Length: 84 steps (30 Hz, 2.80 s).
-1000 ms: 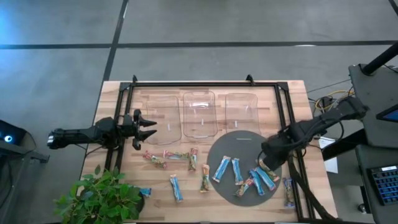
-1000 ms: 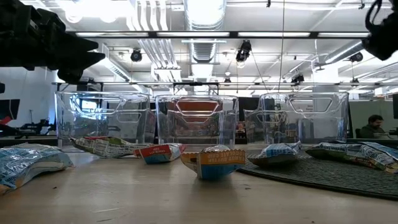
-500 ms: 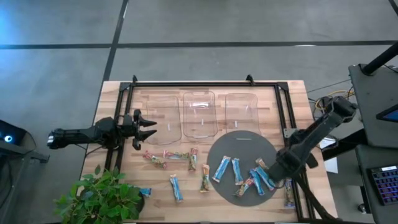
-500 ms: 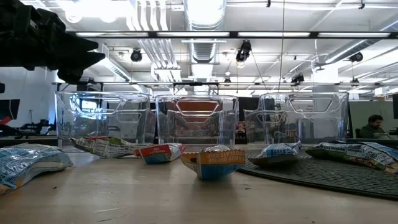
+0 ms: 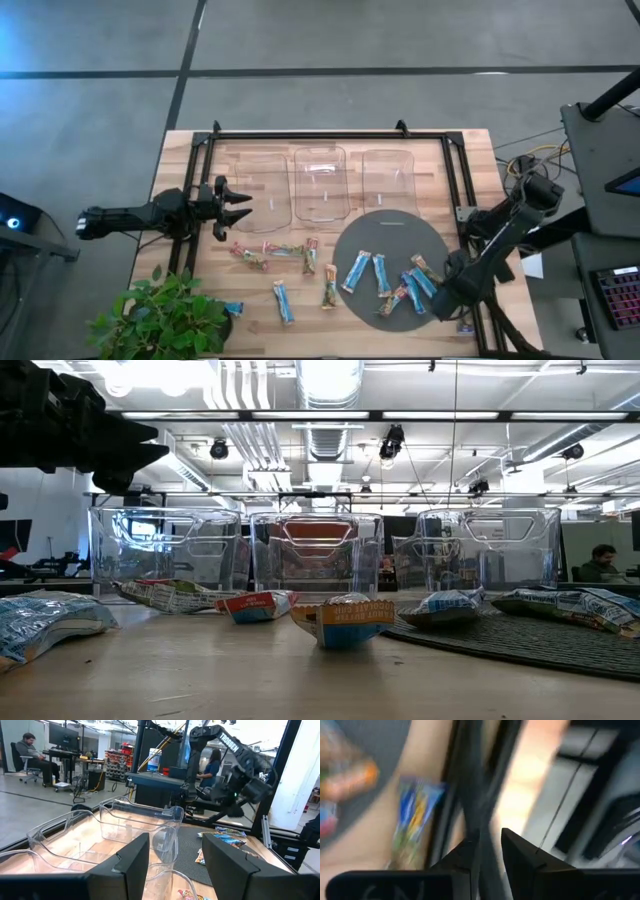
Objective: Pick and place Granola Bars by type
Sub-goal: Put the blue snack bar into the right transparent bin
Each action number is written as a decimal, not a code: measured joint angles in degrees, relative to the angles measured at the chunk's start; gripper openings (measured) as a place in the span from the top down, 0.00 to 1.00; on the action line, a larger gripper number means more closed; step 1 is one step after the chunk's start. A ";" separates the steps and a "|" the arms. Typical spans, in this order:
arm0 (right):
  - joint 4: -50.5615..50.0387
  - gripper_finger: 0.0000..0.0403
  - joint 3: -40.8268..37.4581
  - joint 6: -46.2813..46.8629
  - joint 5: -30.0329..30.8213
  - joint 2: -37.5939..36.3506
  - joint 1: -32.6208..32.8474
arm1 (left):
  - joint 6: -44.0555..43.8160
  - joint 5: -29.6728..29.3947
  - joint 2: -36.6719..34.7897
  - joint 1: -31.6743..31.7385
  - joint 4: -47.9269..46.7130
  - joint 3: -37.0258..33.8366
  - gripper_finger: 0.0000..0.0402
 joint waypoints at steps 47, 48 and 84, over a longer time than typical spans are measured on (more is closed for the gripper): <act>30.02 0.45 -2.87 5.72 -0.65 10.80 4.97 | 0.00 -0.05 0.76 -0.02 -1.37 0.00 0.58; 30.23 0.45 -3.01 5.37 -0.49 10.57 4.97 | 0.00 -0.07 0.74 -0.02 -1.38 0.00 0.58; 33.00 0.64 -7.86 -61.71 -9.40 9.76 4.70 | 0.00 -0.20 0.74 -0.02 -1.36 -0.01 0.58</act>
